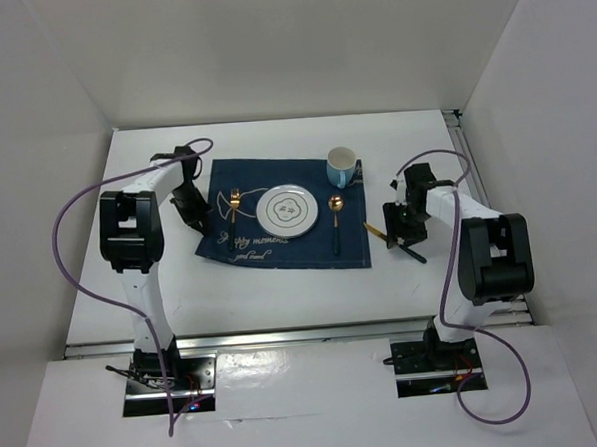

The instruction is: Set the dinner table for one person

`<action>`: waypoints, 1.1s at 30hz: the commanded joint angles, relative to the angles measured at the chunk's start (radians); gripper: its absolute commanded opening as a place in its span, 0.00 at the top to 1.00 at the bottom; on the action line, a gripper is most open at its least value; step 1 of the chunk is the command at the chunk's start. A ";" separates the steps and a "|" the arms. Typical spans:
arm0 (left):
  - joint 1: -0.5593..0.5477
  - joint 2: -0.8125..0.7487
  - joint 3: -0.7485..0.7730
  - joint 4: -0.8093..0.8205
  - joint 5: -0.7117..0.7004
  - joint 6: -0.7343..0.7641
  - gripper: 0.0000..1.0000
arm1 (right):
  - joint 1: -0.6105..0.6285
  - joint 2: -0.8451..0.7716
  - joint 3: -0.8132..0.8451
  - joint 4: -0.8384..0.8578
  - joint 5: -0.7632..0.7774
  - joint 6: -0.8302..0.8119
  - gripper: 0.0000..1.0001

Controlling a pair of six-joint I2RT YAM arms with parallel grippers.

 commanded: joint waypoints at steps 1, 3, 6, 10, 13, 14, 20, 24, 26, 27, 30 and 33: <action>0.018 0.016 -0.031 0.114 -0.088 0.013 1.00 | 0.045 0.061 0.033 -0.008 0.046 0.011 0.42; 0.018 -0.025 -0.094 0.137 -0.079 0.013 1.00 | 0.059 0.081 0.033 -0.008 0.056 0.011 0.42; 0.018 -0.099 -0.154 0.148 -0.079 0.022 1.00 | 0.068 0.115 0.044 -0.008 0.086 0.011 0.43; 0.018 -0.171 -0.260 0.168 -0.090 0.031 1.00 | 0.068 0.125 0.044 -0.017 0.108 0.011 0.50; 0.018 -0.220 -0.315 0.188 -0.090 0.031 1.00 | 0.068 0.134 0.035 -0.028 0.108 0.031 0.71; 0.018 -0.231 -0.326 0.188 -0.090 0.031 1.00 | 0.068 0.122 0.035 -0.028 0.108 0.031 0.74; 0.018 -0.295 -0.347 0.188 -0.079 0.040 1.00 | 0.059 0.019 0.047 -0.047 0.077 0.031 0.78; 0.018 -0.349 -0.338 0.178 -0.079 0.040 0.98 | 0.059 -0.049 0.082 -0.056 0.151 0.022 0.51; 0.018 -0.379 -0.315 0.157 -0.079 0.040 0.89 | 0.059 -0.058 0.082 -0.045 0.189 -0.007 0.44; 0.018 -0.390 -0.315 0.157 -0.079 0.040 0.83 | 0.059 -0.058 0.082 -0.045 0.189 -0.022 0.44; 0.018 -0.430 -0.294 0.146 -0.079 0.051 0.66 | 0.059 -0.021 0.072 -0.022 0.214 -0.085 0.43; 0.018 -0.456 -0.272 0.126 -0.088 0.051 0.65 | 0.059 0.002 0.047 0.007 0.214 -0.146 0.43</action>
